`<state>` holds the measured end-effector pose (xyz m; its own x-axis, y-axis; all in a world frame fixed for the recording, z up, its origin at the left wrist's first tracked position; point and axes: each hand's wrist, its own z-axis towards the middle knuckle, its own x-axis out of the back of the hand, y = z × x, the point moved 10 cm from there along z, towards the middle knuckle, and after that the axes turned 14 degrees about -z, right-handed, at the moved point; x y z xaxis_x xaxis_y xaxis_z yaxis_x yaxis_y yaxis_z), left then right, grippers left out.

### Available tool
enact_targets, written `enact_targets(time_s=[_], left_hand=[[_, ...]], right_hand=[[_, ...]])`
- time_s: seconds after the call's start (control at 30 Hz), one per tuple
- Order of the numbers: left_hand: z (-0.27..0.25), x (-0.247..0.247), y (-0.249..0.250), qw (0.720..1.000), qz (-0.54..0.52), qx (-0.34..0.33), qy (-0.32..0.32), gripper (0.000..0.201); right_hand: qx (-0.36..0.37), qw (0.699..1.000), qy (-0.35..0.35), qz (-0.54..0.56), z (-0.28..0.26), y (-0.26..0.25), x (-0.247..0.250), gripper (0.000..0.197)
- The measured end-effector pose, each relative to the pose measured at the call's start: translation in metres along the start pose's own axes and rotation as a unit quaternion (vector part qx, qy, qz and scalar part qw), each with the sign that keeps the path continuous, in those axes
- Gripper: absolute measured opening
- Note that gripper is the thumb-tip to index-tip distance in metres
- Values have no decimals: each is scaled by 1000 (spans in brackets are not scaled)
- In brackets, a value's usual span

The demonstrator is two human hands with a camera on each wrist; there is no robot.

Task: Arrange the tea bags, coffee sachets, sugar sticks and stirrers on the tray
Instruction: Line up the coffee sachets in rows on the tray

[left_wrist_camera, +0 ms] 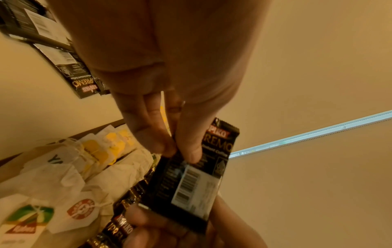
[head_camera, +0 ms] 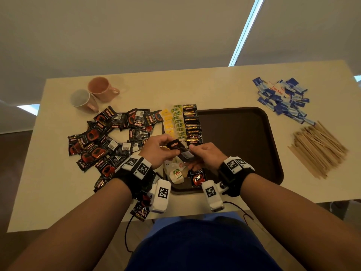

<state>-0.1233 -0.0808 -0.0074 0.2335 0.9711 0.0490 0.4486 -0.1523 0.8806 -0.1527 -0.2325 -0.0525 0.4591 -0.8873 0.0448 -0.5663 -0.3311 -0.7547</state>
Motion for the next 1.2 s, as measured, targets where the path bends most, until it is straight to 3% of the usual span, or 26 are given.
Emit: enact_targets(time_s=[0.13,0.27,0.33,0.43,0.5,0.6,0.73,0.83,1.0,1.2], left_hand=[[1,-11,8,999,4,-9,-50,29],[2,-14,8,998,22,-6,-58,36],[4,-11,1,999,-22,33,-32,42],[1,-15,-8,985,-140,104,-11,24],[2,-17,-8,983,-143,109,-20,14],[5,-18,-6,994,-65,83,-40,4],[8,-20,-8,995,-34,76,-61,11],[10,-10,-12,995,-41,72,-47,12],[11,8,-19,997,-23,69,-14,13],[8,11,-22,997,-13,72,-18,13]], right_hand=[[0,997,-49,66,-5,1,-12,18],[15,995,-45,84,-5,1,-8,21],[16,994,-32,99,-3,2,-2,20],[10,994,1,108,-3,7,12,18],[8,997,10,77,-4,11,17,16],[16,999,19,-21,-4,12,21,8],[25,984,50,-170,-10,14,33,3],[-18,965,45,-256,-12,37,41,2],[-80,944,30,-318,-11,73,42,4],[-117,910,40,-395,-1,84,43,20]])
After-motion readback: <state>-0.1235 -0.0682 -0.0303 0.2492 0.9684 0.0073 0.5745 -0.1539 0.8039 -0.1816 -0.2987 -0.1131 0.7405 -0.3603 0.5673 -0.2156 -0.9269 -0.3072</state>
